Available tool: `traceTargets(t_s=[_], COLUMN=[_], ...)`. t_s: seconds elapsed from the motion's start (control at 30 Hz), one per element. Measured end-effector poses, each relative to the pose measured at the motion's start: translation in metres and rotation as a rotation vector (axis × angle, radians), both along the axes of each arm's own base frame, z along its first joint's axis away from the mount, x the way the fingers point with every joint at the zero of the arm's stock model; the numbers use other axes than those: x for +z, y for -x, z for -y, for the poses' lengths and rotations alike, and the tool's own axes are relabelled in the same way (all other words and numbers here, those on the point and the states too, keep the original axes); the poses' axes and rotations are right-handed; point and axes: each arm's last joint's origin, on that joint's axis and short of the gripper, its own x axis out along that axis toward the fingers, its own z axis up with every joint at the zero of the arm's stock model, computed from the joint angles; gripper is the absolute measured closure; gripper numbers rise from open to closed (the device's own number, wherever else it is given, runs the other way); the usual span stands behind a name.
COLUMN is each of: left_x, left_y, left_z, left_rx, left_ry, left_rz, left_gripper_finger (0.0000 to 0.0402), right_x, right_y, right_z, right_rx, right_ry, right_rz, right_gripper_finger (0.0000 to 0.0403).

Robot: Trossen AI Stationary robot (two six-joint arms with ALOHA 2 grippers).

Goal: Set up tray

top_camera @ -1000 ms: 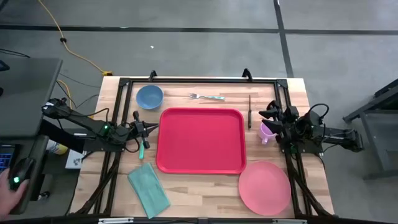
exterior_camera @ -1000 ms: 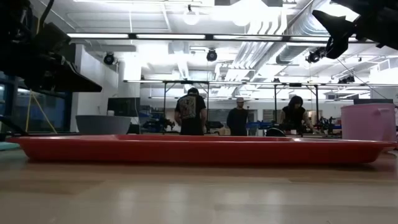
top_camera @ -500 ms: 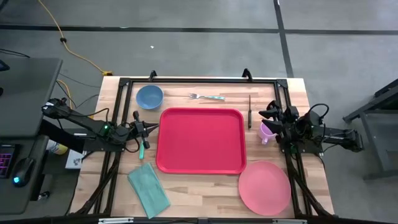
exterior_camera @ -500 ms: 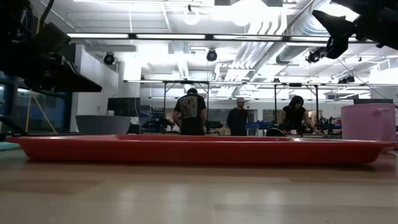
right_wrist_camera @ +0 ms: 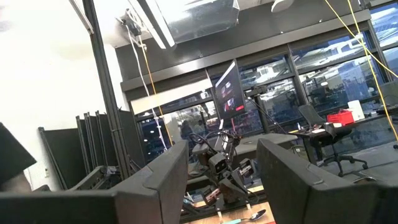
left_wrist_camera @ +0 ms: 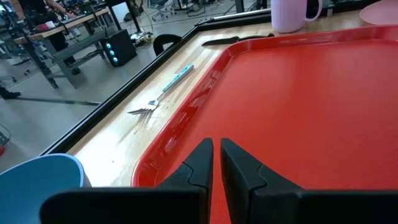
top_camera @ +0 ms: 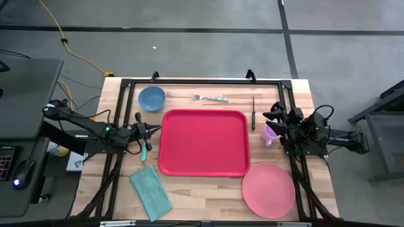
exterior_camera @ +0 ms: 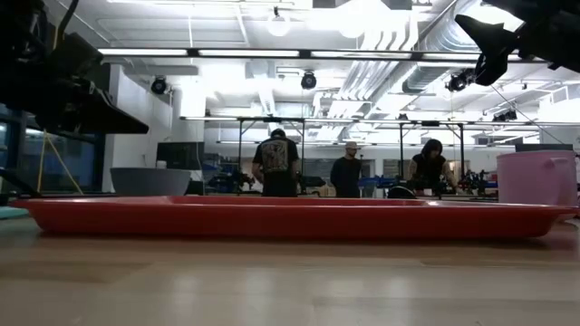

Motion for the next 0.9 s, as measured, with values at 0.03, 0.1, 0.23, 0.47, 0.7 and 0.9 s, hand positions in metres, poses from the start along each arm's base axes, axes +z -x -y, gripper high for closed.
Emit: traceTargets(t_s=[0.03,0.1,0.23,0.47,0.7,0.9], left_x=[0.0002,0.0004,0.0008,0.0004,0.0006,0.0011], left_y=[0.0000,0.0006,0.0010,0.0006,0.0004,-0.0002], left_z=[-0.0002,-0.0013,-0.0021,-0.0013,-0.0011,-0.0001], left_rx=[0.007,0.048,0.080,0.050,0.041,0.009], left_ry=[-0.002,-0.015,-0.024,-0.015,-0.011,0.002], left_rz=[0.002,0.006,0.012,0.007,0.008,0.013], left_gripper_finger=[0.0341,0.0341,0.0341,0.0341,0.0341,0.0341], right_x=[0.0000,0.0000,0.0001,0.0000,0.0000,0.0000], right_y=[0.0000,0.0000,0.0000,0.0000,0.0000,0.0000], right_z=[0.0000,0.0000,0.0000,0.0000,0.0000,0.0000], right_rx=[0.000,0.000,0.000,0.000,0.001,0.000], right_ry=[0.000,0.000,0.000,0.000,0.000,0.000], right_rz=[0.000,0.000,0.000,0.000,0.000,0.000], right_gripper_finger=[0.0233,0.0233,0.0233,0.0233,0.0233,0.0233])
